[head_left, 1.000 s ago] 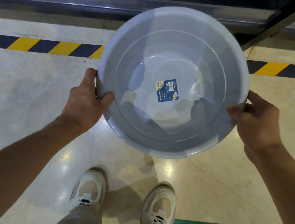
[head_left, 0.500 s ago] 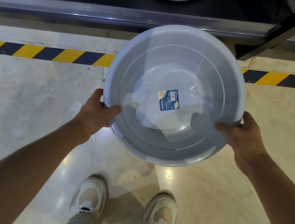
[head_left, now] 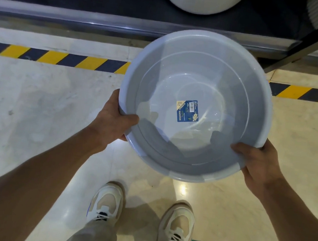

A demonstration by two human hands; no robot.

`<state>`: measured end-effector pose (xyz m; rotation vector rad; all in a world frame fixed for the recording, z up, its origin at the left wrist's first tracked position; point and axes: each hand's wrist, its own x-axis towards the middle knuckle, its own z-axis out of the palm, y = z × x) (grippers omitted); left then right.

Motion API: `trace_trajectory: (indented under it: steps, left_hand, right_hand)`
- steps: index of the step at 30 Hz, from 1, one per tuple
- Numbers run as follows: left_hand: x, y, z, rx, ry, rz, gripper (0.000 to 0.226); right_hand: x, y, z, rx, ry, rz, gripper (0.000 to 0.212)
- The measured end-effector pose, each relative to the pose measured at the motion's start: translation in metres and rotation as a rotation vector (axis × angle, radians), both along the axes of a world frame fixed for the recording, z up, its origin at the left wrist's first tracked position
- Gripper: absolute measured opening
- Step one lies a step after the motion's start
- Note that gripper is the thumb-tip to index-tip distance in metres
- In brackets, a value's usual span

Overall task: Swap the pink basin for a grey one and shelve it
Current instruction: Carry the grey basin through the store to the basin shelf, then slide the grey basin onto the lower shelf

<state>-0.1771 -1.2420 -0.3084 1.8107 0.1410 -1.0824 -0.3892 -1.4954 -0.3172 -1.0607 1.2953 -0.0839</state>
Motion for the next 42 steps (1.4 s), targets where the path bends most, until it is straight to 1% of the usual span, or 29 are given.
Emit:
trace_trajectory:
  steps: [4,8,10,14,17,18,23,28,30,32,35,39,42]
  left_hand:
    - [0.007,0.009,0.051,-0.023,-0.064,-0.009,0.060]
    - [0.011,0.020,0.120,-0.081,-0.111,0.009,0.066]
    - [0.012,0.024,0.161,-0.087,-0.144,0.006,0.065]
    - [0.017,0.030,0.260,-0.110,-0.221,0.029,0.058]
    - [0.019,0.042,0.335,-0.125,-0.265,0.017,0.069]
    - [0.020,0.047,0.359,-0.138,-0.281,0.020,0.069]
    - [0.015,0.072,0.478,-0.182,-0.347,0.035,0.061]
    - [0.018,0.086,0.583,-0.228,-0.406,0.056,0.060]
    - [0.017,0.093,0.621,-0.246,-0.421,0.069,0.055]
    - [0.014,0.100,0.659,-0.269,-0.444,0.082,0.046]
    - [0.008,0.112,0.710,-0.287,-0.480,0.111,0.041]
    - [0.000,0.130,0.764,-0.311,-0.516,0.104,0.048]
    - [-0.006,0.140,0.797,-0.318,-0.530,0.113,0.048]
  right_hand:
    - [0.003,0.007,0.047,-0.021,-0.038,0.003,0.051]
    - [0.011,0.005,0.116,-0.075,-0.077,0.072,0.047]
    - [0.012,0.003,0.155,-0.110,-0.092,0.106,0.045]
    - [0.017,0.009,0.247,-0.154,-0.158,0.141,0.044]
    - [0.014,0.021,0.317,-0.190,-0.186,0.170,0.045]
    - [0.014,0.024,0.341,-0.200,-0.195,0.174,0.044]
    - [0.015,0.036,0.466,-0.243,-0.237,0.177,0.038]
    - [0.018,0.054,0.580,-0.338,-0.274,0.192,0.036]
    - [0.020,0.061,0.622,-0.366,-0.279,0.203,0.034]
    - [0.020,0.068,0.661,-0.384,-0.293,0.219,0.030]
    - [0.019,0.079,0.712,-0.422,-0.324,0.261,0.026]
    - [0.017,0.090,0.766,-0.446,-0.385,0.282,0.027]
    - [0.013,0.096,0.799,-0.446,-0.423,0.312,0.028]
